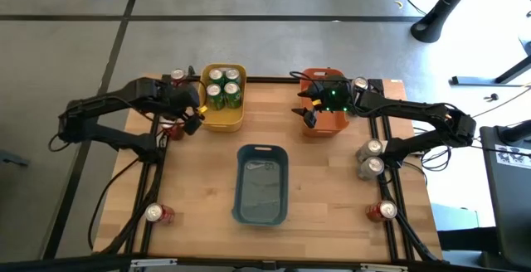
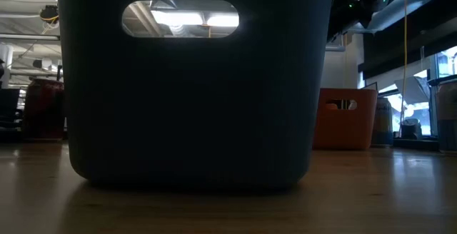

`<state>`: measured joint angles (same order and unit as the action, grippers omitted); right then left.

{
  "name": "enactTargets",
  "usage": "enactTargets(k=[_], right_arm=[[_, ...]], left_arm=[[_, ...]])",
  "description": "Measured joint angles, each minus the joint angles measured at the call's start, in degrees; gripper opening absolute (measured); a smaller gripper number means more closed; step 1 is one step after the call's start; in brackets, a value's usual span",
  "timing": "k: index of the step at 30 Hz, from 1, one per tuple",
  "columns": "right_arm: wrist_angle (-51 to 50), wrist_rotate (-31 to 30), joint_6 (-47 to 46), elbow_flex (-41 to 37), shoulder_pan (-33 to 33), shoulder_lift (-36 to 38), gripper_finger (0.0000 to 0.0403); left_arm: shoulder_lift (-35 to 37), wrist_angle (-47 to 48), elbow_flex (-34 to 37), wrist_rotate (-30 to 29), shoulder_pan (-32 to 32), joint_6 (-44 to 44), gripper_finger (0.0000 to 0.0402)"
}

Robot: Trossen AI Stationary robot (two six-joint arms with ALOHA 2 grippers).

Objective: Sort soda cans
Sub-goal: Put the red soda can into the blue bin

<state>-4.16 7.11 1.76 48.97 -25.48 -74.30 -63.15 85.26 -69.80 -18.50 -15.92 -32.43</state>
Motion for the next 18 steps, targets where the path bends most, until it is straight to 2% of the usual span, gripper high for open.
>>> enactTargets(k=[8, 18], right_arm=[[-0.1, 0.0, -0.2, 0.0, 0.0, 0.0, 0.0331], [-2.0, 0.0, -0.4, 0.0, 0.0, 0.0, 0.0331]], left_arm=[[-6.2, 4.6, 0.3, -0.2, -5.6, 4.7, 0.037], [-7.3, 4.8, 8.4, 0.7, -11.9, 11.7, 0.037]])
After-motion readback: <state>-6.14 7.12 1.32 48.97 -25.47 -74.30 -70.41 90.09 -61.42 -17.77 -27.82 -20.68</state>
